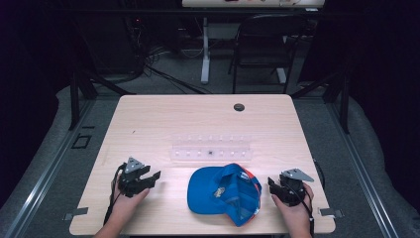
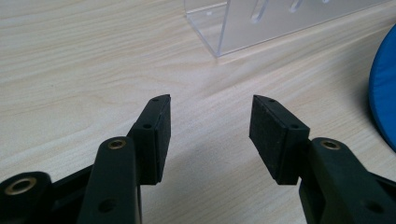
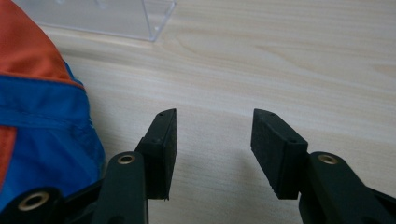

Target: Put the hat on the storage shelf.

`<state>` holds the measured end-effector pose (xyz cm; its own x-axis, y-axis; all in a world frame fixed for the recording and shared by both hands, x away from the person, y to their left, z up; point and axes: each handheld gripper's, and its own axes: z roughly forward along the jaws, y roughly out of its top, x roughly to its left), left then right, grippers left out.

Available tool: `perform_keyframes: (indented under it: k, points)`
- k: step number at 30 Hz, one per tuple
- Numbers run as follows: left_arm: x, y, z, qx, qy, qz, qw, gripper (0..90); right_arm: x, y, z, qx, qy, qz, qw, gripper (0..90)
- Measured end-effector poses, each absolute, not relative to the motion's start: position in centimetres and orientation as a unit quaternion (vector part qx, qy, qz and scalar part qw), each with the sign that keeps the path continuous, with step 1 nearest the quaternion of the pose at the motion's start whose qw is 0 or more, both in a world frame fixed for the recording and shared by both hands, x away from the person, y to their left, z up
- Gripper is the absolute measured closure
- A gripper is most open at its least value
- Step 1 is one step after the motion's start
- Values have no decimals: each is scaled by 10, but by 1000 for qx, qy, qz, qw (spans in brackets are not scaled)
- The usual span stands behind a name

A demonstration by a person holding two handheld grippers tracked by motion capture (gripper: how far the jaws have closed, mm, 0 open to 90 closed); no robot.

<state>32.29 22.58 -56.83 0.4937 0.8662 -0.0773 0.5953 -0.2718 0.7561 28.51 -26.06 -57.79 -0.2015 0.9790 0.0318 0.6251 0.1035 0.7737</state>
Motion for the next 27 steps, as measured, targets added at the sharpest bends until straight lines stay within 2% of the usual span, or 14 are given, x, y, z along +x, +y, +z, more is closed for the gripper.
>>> perform_keyframes:
  k: [11, 18, 24, 27]
  points:
    - [321, 225, -566, 774, 471, 181, 383, 489, 279, -261, -574, 582, 692, 351, 244, 526]
    - [318, 224, -563, 777, 467, 185, 380, 489, 278, -256, -565, 588, 705, 335, 212, 535]
    - [317, 225, -562, 778, 462, 186, 382, 489, 274, -246, -556, 570, 724, 326, 209, 546]
    - [318, 226, -562, 780, 462, 183, 379, 489, 271, -246, -548, 564, 724, 326, 228, 535]
